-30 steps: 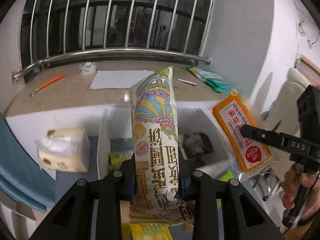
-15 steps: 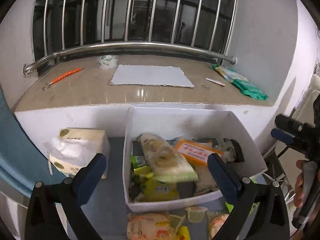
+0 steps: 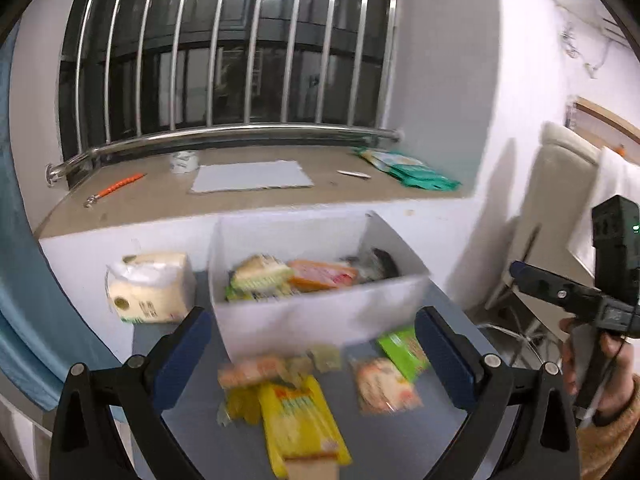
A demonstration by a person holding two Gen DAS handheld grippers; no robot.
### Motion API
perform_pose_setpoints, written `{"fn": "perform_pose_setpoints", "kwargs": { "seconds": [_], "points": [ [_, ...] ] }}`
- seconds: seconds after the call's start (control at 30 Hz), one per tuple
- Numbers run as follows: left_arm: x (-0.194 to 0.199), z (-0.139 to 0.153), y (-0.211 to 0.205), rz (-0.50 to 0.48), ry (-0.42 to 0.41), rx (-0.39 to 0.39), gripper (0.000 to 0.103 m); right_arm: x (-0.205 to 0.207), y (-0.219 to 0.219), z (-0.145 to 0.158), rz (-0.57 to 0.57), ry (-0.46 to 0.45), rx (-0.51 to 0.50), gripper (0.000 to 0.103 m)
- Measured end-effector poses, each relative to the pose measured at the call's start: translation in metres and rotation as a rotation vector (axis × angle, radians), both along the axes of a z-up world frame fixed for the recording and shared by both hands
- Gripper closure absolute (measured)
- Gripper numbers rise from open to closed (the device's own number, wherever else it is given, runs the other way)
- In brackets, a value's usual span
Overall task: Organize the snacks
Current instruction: 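Carry both packets over the white box and open both tools to drop them in, then reach the right tool to the green seaweed packet and grasp it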
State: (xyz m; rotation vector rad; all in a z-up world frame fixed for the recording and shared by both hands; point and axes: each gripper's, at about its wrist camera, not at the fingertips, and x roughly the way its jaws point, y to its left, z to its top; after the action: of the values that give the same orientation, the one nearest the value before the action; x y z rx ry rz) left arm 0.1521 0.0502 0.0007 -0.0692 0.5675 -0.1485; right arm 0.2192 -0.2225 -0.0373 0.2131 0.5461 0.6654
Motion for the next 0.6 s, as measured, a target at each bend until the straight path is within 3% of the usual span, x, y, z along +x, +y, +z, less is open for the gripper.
{"fn": "perform_pose_setpoints", "kwargs": {
  "seconds": [0.13, 0.3, 0.47, 0.6],
  "points": [
    [-0.044, -0.014, -0.012, -0.028, -0.001, -0.027, 0.0, -0.044, -0.013, -0.019, 0.025, -0.036, -0.027, 0.0],
    [-0.074, -0.041, -0.018, -0.052, 0.05, -0.082, 0.0, -0.071, -0.02, -0.051, 0.047, -0.048, -0.174, 0.0],
    [-0.085, -0.062, -0.024, -0.073, 0.097, -0.087, 0.0, -0.068, -0.021, -0.082, 0.126, -0.07, -0.354, 0.0],
    [-0.087, -0.073, -0.026, -0.081, 0.124, -0.071, 0.0, -0.043, -0.024, -0.1, 0.186, -0.071, -0.45, 0.0]
  ]
}}
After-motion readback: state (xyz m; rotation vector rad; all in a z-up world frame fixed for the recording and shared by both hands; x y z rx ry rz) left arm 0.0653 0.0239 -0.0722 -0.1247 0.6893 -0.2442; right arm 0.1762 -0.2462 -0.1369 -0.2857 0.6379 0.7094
